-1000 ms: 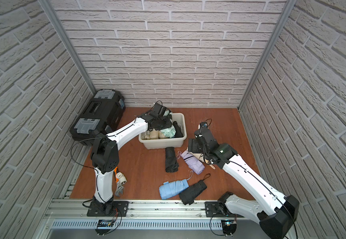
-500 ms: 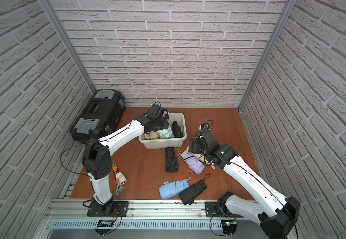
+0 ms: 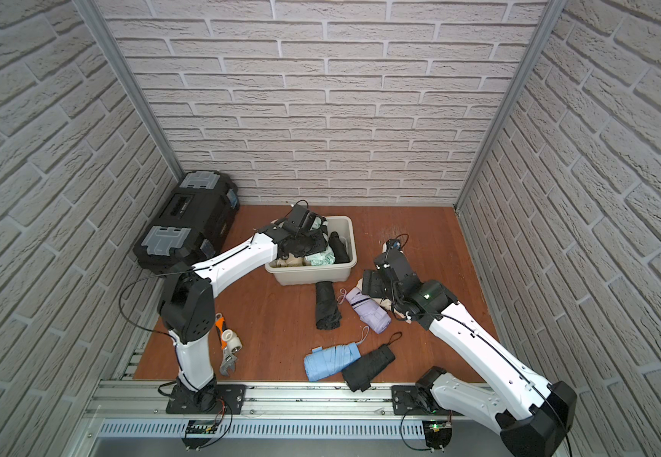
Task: Put the umbrella into the storage box
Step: Place the umbrella in the storage box, then pick up the umbrella from the center of the board.
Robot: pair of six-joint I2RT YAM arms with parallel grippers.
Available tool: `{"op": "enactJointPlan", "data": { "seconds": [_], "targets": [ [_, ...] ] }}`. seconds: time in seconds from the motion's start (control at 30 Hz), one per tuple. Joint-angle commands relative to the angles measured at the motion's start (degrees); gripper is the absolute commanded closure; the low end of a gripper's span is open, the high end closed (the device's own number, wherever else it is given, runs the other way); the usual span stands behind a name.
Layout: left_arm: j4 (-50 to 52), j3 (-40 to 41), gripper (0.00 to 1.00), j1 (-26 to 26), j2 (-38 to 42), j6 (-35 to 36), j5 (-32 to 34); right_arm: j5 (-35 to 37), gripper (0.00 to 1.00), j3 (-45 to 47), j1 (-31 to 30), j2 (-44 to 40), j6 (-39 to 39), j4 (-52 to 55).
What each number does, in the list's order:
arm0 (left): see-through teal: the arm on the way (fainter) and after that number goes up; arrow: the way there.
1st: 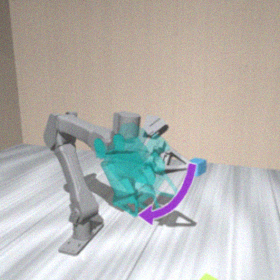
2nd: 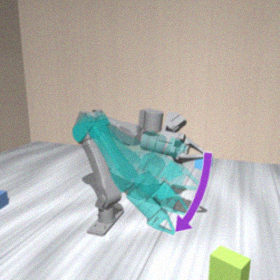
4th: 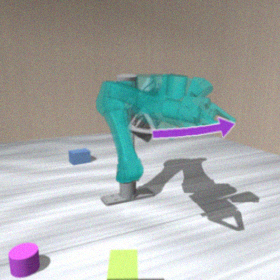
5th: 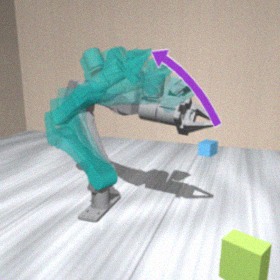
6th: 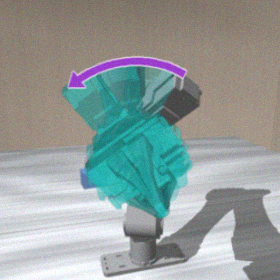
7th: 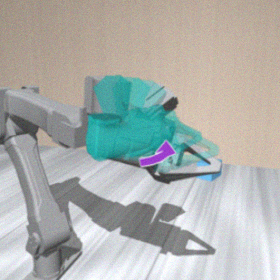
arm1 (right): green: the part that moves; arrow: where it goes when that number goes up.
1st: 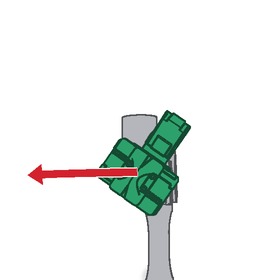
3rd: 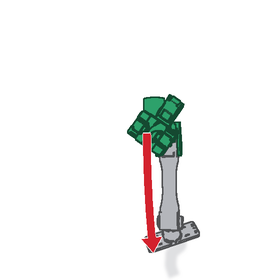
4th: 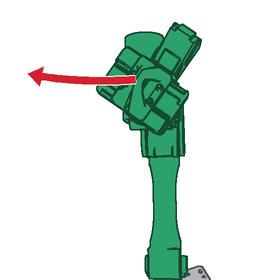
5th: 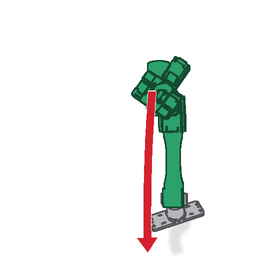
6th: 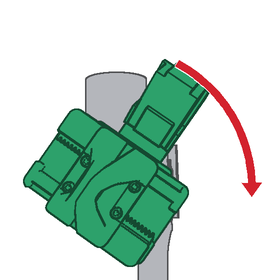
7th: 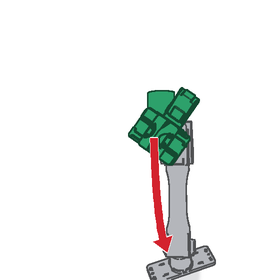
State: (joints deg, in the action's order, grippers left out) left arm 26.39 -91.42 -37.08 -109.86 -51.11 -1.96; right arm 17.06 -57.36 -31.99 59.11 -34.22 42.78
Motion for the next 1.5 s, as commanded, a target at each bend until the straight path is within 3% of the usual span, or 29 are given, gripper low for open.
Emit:
{"op": "enactJointPlan", "data": {
  "seconds": [0.0,0.17,0.33,0.57,0.8,0.97,1.47],
  "targets": [
    [-3.4,0.1,0.63,-0.2,-2.0,-1.0,-3.5,0.9,0.11,0.9,0.2,-1.7,-1.3,-1.4],
    [-3.9,-1.3,0.63,0.9,-5.6,-0.8,-3.8,1.8,0.11,1.7,0.2,-3.3,-1.7,-1.0],
    [-3.1,-4.6,0.56,2.1,-9.8,0.0,-3.7,2.0,0.11,2.5,0.2,-4.1,-1.9,-1.2],
    [-2.4,-5.3,0.22,2.6,-9.9,-0.3,-2.7,1.5,0.11,2.4,0.2,-3.1,-1.8,-1.6],
    [-3.2,-0.5,0.06,2.6,-3.4,-1.3,0.4,0.5,0.11,1.7,0.2,-1.0,-1.4,-2.3],
    [-4.0,2.9,0.02,2.6,2.9,-0.8,3.6,-1.3,0.11,1.5,0.2,0.4,-0.5,-3.4],
    [-5.6,13.1,0.05,2.9,21.1,-0.1,11.2,-15.3,0.12,0.7,-3.6,4.8,8.2,-2.6]
  ]
}}
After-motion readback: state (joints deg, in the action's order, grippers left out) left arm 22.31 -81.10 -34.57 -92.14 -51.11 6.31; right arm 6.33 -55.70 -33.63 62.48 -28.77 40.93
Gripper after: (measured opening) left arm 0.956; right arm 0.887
